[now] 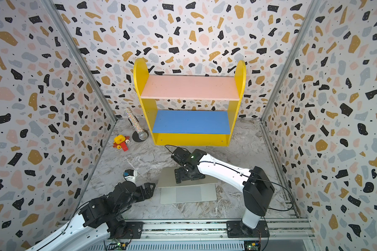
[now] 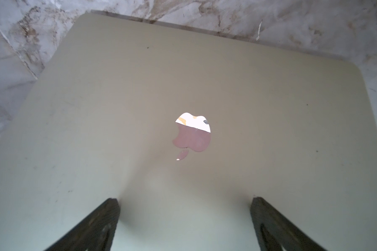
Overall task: Close the laptop lid and set it aside
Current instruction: Close the lid of the laptop.
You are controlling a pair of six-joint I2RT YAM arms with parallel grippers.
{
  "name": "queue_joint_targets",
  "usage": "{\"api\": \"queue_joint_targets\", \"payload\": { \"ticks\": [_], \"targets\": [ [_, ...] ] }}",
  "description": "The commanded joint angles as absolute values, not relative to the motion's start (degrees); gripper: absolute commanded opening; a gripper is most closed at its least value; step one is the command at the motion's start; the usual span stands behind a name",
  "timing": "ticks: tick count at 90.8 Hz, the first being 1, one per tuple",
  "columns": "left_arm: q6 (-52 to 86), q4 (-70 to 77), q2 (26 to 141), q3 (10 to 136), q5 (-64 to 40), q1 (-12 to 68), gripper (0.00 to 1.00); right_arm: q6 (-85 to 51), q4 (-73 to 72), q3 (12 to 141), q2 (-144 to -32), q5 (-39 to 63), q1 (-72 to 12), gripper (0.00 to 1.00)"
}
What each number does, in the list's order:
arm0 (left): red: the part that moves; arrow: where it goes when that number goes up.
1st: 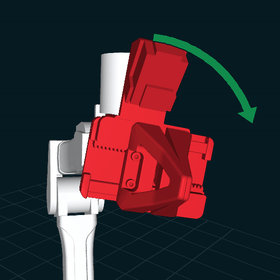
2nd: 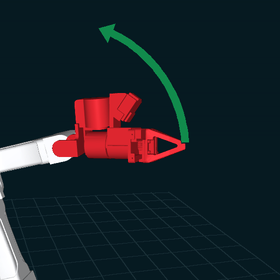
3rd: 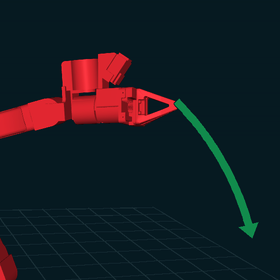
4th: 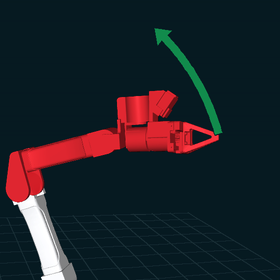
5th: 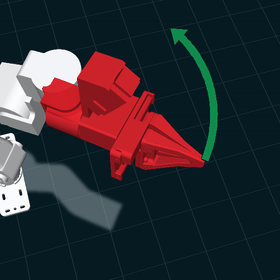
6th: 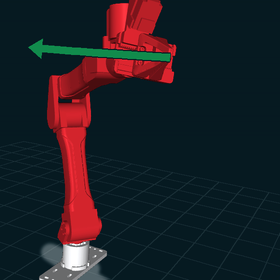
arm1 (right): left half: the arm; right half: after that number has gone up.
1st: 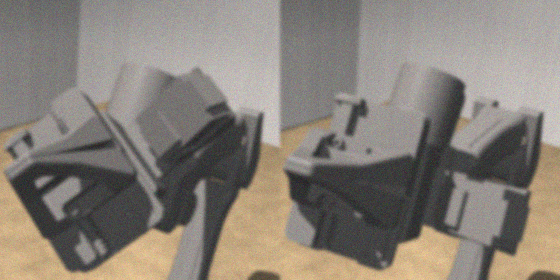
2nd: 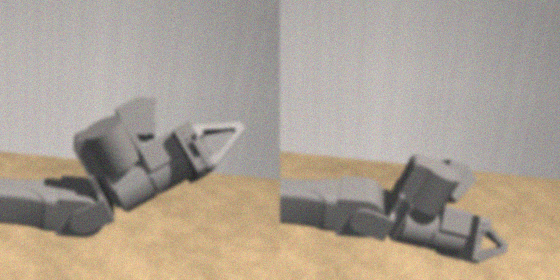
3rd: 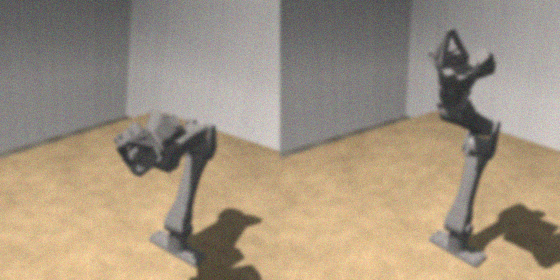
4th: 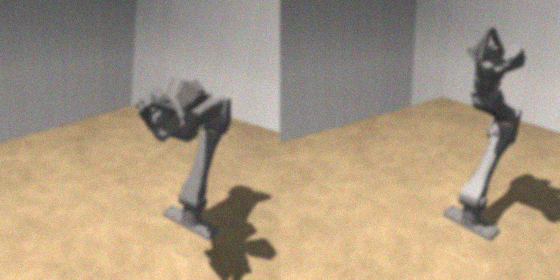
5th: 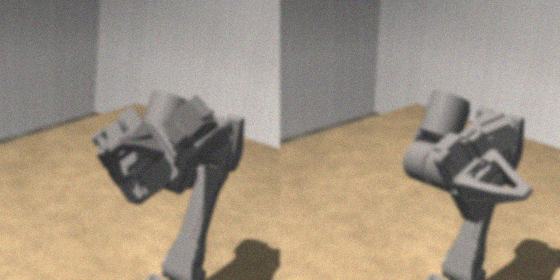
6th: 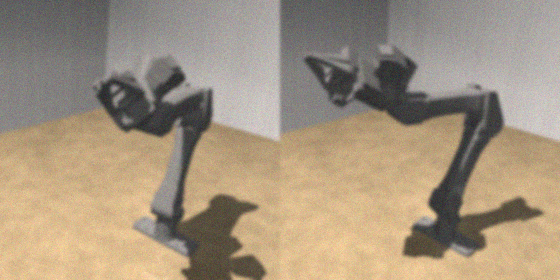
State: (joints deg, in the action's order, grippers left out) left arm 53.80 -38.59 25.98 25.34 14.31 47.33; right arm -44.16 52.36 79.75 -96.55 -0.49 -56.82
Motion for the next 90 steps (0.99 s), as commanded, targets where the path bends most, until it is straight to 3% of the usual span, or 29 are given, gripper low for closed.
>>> {"api": "queue_joint_targets", "payload": {
  "ticks": [1, 90],
  "targets": [
    [53.8, -38.3, 25.6, 26.6, 15.6, 47.5, 1.0, -44.3, 55.7, 78.3, -95.7, 1.5, -58.1, 1.0],
    [53.4, -37.5, 26.7, 26.8, 15.5, 47.5, 1.0, -45.3, 53.8, 75.4, -97.5, 2.2, -59.5, 1.0]
  ]
}}
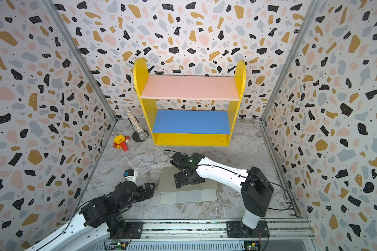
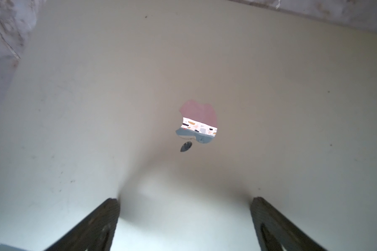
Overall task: Close the laptop lid and set it aside
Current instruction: Close the lid of the laptop.
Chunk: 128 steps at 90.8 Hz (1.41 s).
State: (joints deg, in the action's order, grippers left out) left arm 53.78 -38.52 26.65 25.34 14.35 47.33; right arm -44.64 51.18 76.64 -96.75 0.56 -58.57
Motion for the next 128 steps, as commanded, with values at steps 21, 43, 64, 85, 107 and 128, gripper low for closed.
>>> {"api": "queue_joint_targets", "payload": {
  "ticks": [21, 43, 64, 85, 107, 128],
  "targets": [
    [53.5, -37.6, 26.5, 26.6, 15.6, 47.5, 1.0, -45.5, 53.1, 74.5, -97.9, 2.3, -59.8, 1.0],
    [53.6, -37.6, 26.4, 26.5, 15.5, 47.6, 1.0, -45.7, 52.3, 73.5, -98.2, 2.5, -59.9, 1.0],
    [53.7, -37.7, 26.3, 26.4, 15.5, 47.5, 1.0, -45.8, 51.7, 72.8, -98.7, 2.6, -59.9, 1.0],
    [53.8, -37.7, 26.3, 26.2, 15.5, 47.5, 1.0, -46.0, 51.1, 72.4, -99.3, 2.9, -60.0, 1.0],
    [53.7, -37.7, 26.3, 26.1, 15.5, 47.5, 1.0, -45.9, 50.8, 72.3, -99.9, 3.0, -60.0, 1.0],
    [53.8, -37.9, 26.1, 26.0, 15.5, 47.5, 1.0, -46.0, 50.7, 72.2, -100.2, 3.1, -60.0, 1.0]
  ]
}}
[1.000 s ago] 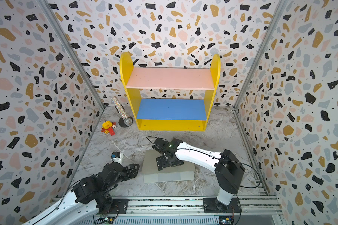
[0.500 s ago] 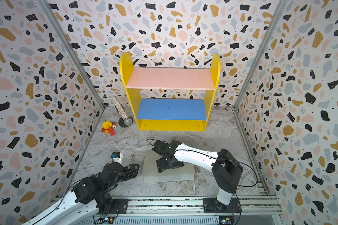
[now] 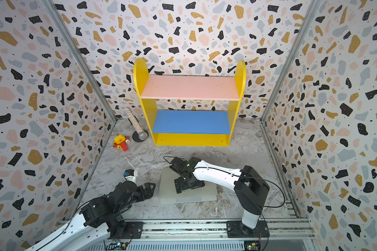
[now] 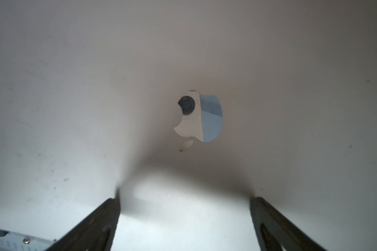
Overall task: Close the laptop lid and set it aside
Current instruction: Close the lid of the laptop.
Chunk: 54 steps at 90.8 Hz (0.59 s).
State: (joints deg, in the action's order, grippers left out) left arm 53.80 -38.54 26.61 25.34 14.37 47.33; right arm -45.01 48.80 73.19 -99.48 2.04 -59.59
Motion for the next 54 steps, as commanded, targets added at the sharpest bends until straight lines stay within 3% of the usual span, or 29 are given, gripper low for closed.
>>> {"api": "queue_joint_targets", "payload": {
  "ticks": [1, 54],
  "targets": [
    [53.8, -37.9, 26.1, 26.0, 15.5, 47.5, 1.0, -46.0, 50.6, 72.2, -100.3, 3.1, -60.0, 1.0],
    [53.8, -37.7, 26.0, 25.8, 15.5, 47.5, 1.0, -46.0, 49.4, 71.7, -102.2, 3.7, -60.2, 1.0]
  ]
}}
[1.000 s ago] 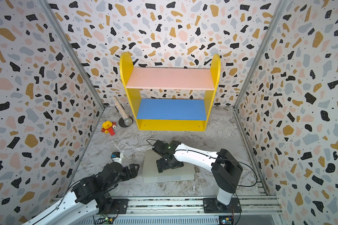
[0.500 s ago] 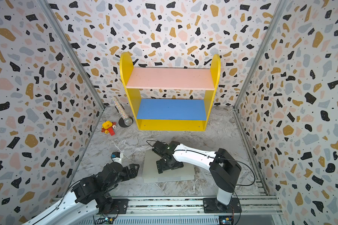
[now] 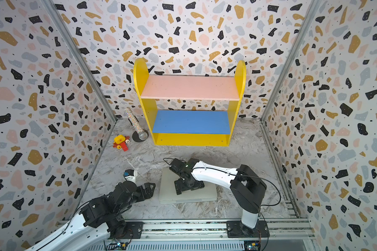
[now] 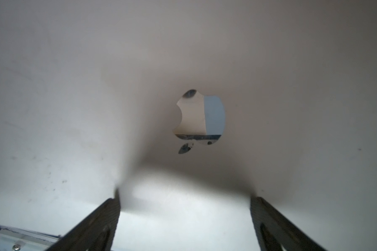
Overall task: Close the laptop lid and set it aside
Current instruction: Close the lid of the laptop.
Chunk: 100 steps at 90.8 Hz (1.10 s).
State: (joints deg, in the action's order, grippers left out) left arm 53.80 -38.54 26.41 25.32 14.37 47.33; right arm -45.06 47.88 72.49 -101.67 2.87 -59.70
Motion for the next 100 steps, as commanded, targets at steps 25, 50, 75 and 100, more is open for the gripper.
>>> {"api": "queue_joint_targets", "payload": {
  "ticks": [25, 50, 75, 100],
  "targets": [
    [53.8, -37.7, 26.0, 25.8, 15.6, 47.5, 1.0, -45.9, 49.0, 71.6, -103.1, 3.9, -60.2, 1.0],
    [53.8, -37.5, 26.2, 25.4, 15.6, 47.5, 1.0, -46.0, 48.3, 71.0, -103.7, 4.4, -60.2, 1.0],
    [53.8, -37.3, 26.4, 25.6, 15.6, 47.5, 1.0, -46.0, 47.6, 70.4, -104.1, 5.0, -60.3, 0.99],
    [53.7, -37.3, 26.7, 26.1, 15.5, 47.5, 1.0, -46.1, 47.1, 69.6, -104.2, 5.4, -60.3, 1.0]
  ]
}}
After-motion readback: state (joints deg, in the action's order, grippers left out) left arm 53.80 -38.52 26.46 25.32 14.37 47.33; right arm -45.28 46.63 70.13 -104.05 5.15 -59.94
